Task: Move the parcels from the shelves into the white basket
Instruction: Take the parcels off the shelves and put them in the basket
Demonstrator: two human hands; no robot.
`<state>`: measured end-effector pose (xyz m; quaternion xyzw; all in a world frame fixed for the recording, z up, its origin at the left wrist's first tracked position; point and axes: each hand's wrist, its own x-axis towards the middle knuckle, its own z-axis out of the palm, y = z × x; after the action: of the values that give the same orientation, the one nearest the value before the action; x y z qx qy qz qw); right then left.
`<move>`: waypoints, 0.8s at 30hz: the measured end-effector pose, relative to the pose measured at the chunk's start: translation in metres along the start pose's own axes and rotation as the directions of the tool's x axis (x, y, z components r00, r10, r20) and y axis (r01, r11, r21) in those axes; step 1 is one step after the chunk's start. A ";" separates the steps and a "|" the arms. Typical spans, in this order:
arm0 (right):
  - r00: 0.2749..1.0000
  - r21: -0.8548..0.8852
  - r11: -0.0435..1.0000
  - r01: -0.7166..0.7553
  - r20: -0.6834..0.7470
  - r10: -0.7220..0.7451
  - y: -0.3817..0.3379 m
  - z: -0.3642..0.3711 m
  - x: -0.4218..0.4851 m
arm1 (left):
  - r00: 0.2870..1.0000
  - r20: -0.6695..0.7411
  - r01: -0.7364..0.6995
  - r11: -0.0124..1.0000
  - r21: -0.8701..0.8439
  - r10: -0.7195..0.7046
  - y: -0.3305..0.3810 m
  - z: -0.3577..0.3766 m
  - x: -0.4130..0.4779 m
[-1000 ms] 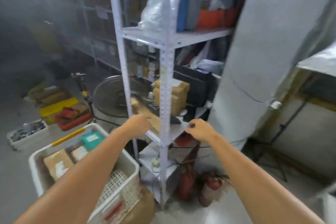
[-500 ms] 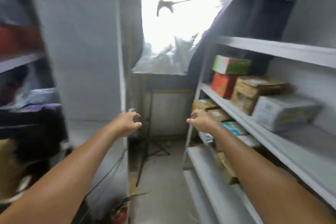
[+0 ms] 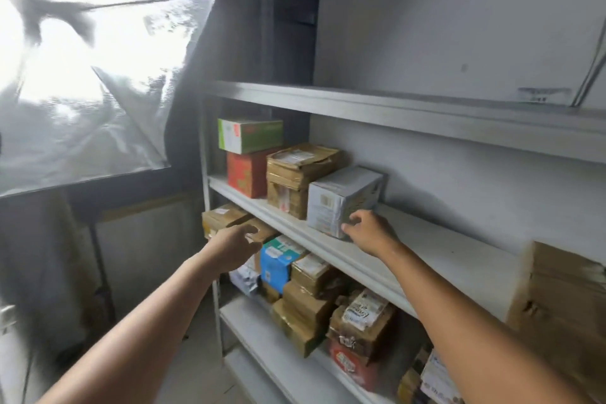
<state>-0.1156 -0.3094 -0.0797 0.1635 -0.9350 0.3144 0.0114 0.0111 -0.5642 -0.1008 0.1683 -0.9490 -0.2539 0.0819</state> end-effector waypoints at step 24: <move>0.884 0.838 0.485 -0.249 -0.008 0.468 -0.003 0.053 0.161 | 0.951 0.157 -0.090 0.723 -0.685 0.268 0.060 0.087 0.221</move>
<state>-0.2626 -0.3908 -0.1003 -0.0889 -0.6859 0.7219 -0.0210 -0.2319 -0.5550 -0.1294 0.0018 -0.8081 -0.5874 0.0435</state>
